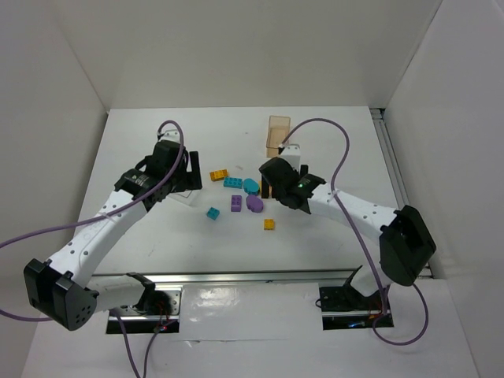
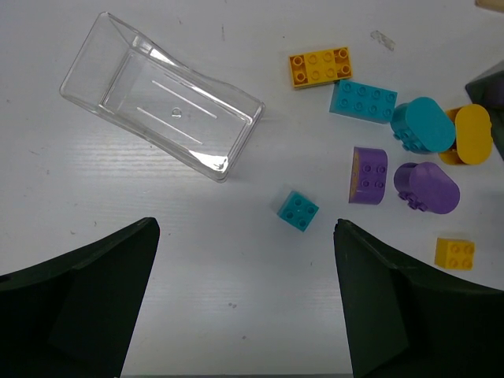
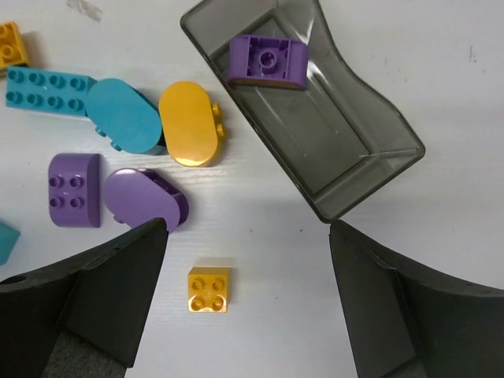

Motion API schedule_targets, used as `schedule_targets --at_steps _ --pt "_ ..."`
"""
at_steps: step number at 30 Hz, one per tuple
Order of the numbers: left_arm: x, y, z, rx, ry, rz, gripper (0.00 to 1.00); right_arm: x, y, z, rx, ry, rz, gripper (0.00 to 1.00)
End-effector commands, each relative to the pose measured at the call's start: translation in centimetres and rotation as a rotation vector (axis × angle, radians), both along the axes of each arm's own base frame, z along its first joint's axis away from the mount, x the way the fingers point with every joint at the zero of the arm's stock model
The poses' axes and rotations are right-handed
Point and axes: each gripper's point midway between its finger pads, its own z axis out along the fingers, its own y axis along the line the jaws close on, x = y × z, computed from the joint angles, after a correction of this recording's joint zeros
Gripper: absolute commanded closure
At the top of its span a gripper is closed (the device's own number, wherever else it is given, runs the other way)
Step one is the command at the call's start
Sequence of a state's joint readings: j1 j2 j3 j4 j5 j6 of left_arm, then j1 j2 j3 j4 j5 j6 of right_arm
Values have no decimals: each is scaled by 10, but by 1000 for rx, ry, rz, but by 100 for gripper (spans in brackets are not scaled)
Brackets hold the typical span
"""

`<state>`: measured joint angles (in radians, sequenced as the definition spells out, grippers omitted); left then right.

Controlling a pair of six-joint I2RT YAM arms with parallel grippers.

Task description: Sort the legos into containers by color

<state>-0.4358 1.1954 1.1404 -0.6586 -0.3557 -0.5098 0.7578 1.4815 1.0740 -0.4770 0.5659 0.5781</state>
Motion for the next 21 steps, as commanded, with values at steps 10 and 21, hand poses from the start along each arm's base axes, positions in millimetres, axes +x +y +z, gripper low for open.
schedule_targets --at_steps 10,21 --pt "0 -3 5 -22 -15 10 0 10 58 -9 -10 51 219 11" --pt "-4 5 -2 6 9 38 0 11 91 -57 -49 116 416 11"
